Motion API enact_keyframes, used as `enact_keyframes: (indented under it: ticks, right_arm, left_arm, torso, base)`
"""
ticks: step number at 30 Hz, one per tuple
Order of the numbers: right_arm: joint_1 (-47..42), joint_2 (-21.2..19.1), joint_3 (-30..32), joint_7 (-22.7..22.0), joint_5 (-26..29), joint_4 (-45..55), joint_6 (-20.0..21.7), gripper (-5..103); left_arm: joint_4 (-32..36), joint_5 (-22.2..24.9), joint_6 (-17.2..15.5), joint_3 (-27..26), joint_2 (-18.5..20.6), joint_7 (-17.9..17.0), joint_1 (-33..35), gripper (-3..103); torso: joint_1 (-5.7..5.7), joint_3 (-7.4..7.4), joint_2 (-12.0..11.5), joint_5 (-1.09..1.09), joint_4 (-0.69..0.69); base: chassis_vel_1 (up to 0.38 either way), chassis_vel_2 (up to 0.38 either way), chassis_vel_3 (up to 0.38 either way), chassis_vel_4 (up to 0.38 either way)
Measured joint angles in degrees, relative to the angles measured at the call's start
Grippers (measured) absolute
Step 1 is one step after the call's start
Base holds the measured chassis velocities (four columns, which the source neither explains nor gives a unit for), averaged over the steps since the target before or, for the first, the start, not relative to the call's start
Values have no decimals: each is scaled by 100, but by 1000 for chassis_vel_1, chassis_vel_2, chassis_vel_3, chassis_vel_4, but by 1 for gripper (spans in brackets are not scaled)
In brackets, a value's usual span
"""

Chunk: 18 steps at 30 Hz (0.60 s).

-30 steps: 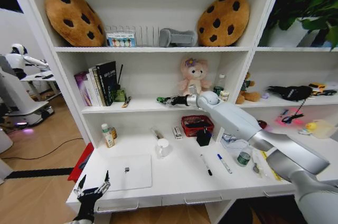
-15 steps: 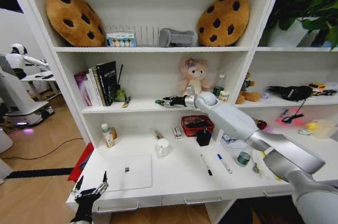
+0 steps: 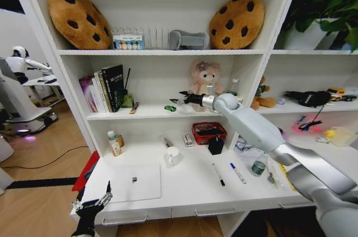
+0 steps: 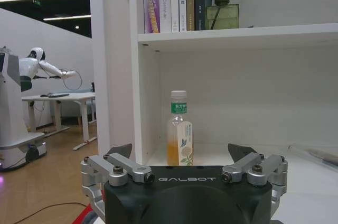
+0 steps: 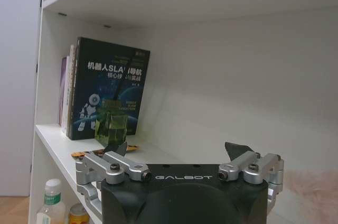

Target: Organize the objects on the table.

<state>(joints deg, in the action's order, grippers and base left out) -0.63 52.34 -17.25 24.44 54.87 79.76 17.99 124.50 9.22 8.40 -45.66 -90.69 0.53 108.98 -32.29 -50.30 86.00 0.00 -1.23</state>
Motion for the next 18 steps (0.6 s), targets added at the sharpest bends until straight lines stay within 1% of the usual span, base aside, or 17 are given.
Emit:
enact_keyframes:
  ticks: [2,3,4,6,7,9,10,11,13,14,15,16,17,18]
  right_arm:
    - [-332,-242,357,-267,30,536,0,100]
    - [-528,-392,555,-484,74,884,0,100]
    - [-528,-392,555,-484,74,884,0,100]
    - [-1118,-813,1178,-961,131,1677,67,100]
    - [-1118,-813,1178,-961,131,1677,67,100]
    - [-1734,-1142,1799,-1139,-55,2142,172,100]
    - [-2137,-1340,2157,-1193,-171,2346,219,100]
    - [-2137,-1340,2157,-1193,-171,2346,219,100]
    - [-3210,-1793,2990,-1587,-197,2785,98,100]
    - [-3210,-1793,2990,-1587,-197,2785,98,100]
    - [-3913,-1960,3627,-1777,-164,2991,-18,100]
    - [-4690,-1967,4233,-1892,-164,3194,-87,100]
    - [-5146,-1901,4555,-1978,-162,3315,-101,100]
    - [-5146,-1901,4555,-1978,-162,3315,-101,100]
  left_arm:
    - [55,41,-55,-9,77,-35,5,99]
    - [77,67,-73,-29,114,-44,10,99]
    - [77,67,-73,-29,114,-44,10,99]
    - [111,144,-117,-94,230,-100,10,99]
    - [111,144,-117,-94,230,-100,10,99]
    - [129,202,-151,-136,294,-162,-5,99]
    - [149,243,-174,-165,324,-189,-13,99]
    - [149,243,-174,-165,324,-189,-13,99]
    - [213,359,-231,-236,381,-242,-25,100]
    - [213,359,-231,-236,381,-242,-25,100]
    - [245,405,-243,-281,417,-262,-23,100]
    - [276,426,-248,-315,450,-263,-9,100]
    - [309,431,-248,-346,458,-262,8,100]
    - [309,431,-248,-346,458,-262,8,100]
  torso:
    - [0,0,0,2,0]
    - [0,0,0,1,1]
    - [0,0,0,1,1]
    - [0,0,0,0,2]
    - [0,0,0,0,2]
    - [0,0,0,0,1]
    - [0,0,0,0,-2]
    - [0,0,0,0,-2]
    - [0,0,0,5,-6]
    - [0,0,0,5,-6]
    - [0,0,1,0,-3]
    - [1,1,1,-1,-2]
    - [1,0,1,3,-4]
    - [1,0,1,3,-4]
  base:
    - [0,0,0,0]
    - [0,0,0,0]
    - [0,0,0,0]
    - [0,0,0,0]
    - [0,0,0,0]
    - [0,0,0,0]
    - [0,0,0,0]
    - [0,0,0,0]
    - [0,0,0,0]
    - [0,0,0,0]
    - [0,0,0,0]
    - [0,0,0,0]
    - [0,0,0,0]
    - [0,0,0,0]
